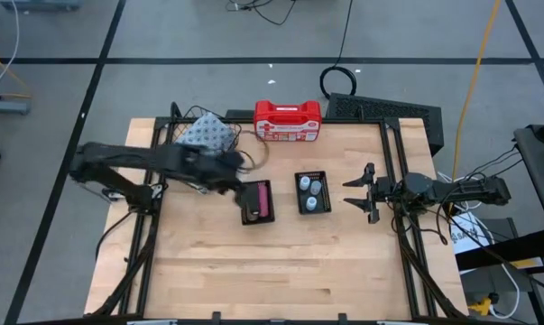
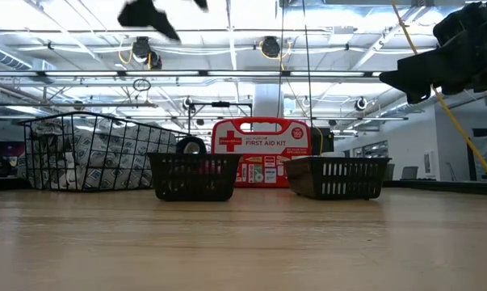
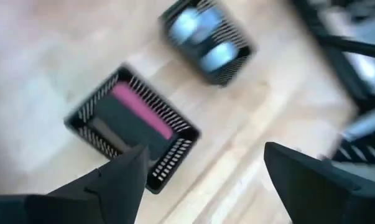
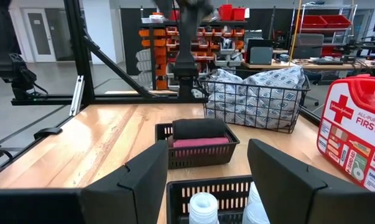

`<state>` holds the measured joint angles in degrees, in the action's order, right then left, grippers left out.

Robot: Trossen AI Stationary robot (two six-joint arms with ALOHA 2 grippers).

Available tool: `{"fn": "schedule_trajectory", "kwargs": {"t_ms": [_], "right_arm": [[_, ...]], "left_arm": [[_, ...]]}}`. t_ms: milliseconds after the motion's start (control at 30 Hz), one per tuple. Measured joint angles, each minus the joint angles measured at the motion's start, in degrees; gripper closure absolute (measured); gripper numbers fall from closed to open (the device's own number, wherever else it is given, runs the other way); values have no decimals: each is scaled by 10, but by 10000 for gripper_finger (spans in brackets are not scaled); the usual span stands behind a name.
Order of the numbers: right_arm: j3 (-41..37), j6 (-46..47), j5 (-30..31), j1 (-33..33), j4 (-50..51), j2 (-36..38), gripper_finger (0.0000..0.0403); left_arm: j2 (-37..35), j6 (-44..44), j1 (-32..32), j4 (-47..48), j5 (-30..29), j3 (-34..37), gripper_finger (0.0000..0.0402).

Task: Pick & Place Medicine items
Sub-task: Return to Home Position

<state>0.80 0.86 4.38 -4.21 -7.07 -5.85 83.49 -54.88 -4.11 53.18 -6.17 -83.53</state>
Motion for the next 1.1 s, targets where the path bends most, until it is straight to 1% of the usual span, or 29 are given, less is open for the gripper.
{"fn": "schedule_trajectory", "kwargs": {"t_ms": [100, 267, 433, 500, 567, 633, 700, 733, 767, 800, 867, 933, 967, 1000, 1067, 1100], "right_arm": [[0, 0, 0, 0, 0, 0, 193], [0, 0, 0, 0, 0, 0, 193], [0, 0, 0, 0, 0, 0, 193], [0, 0, 0, 0, 0, 0, 193], [0, 0, 0, 0, 0, 0, 193], [0, 0, 0, 0, 0, 0, 193], [0, 0, 0, 0, 0, 0, 193], [0, 0, 0, 0, 0, 0, 193], [0, 0, 0, 0, 0, 0, 193], [0, 0, 0, 0, 0, 0, 193], [0, 0, 0, 0, 0, 0, 193], [0, 0, 0, 0, 0, 0, 193], [0, 0, 0, 0, 0, 0, 193], [0, 0, 0, 0, 0, 0, 193], [0, 0, 0, 0, 0, 0, 193], [0, 0, 0, 0, 0, 0, 193]], "left_arm": [[-72, 74, -13, -2, 3, 0, 82], [-160, 152, -29, -5, 0, 0, 86], [-207, 294, -61, 17, -61, 1, 78], [-220, 344, -76, 22, -105, 14, 76], [-228, 379, -91, 17, -161, 46, 76], [-232, 405, -97, -14, -226, 97, 79], [-237, 431, -101, -75, -275, 171, 82], [-242, 450, -101, -127, -280, 212, 84], [-249, 470, -100, -184, -273, 252, 86], [-258, 494, -99, -255, -246, 297, 87], [-276, 537, -97, -403, -148, 383, 89], [-298, 560, -94, -522, -42, 459, 88], [-314, 563, -92, -558, -4, 488, 87], [-337, 561, -90, -574, 18, 509, 86], [-398, 543, -87, -575, 27, 542, 82], [-430, 537, -83, -578, 21, 552, 81]]}}
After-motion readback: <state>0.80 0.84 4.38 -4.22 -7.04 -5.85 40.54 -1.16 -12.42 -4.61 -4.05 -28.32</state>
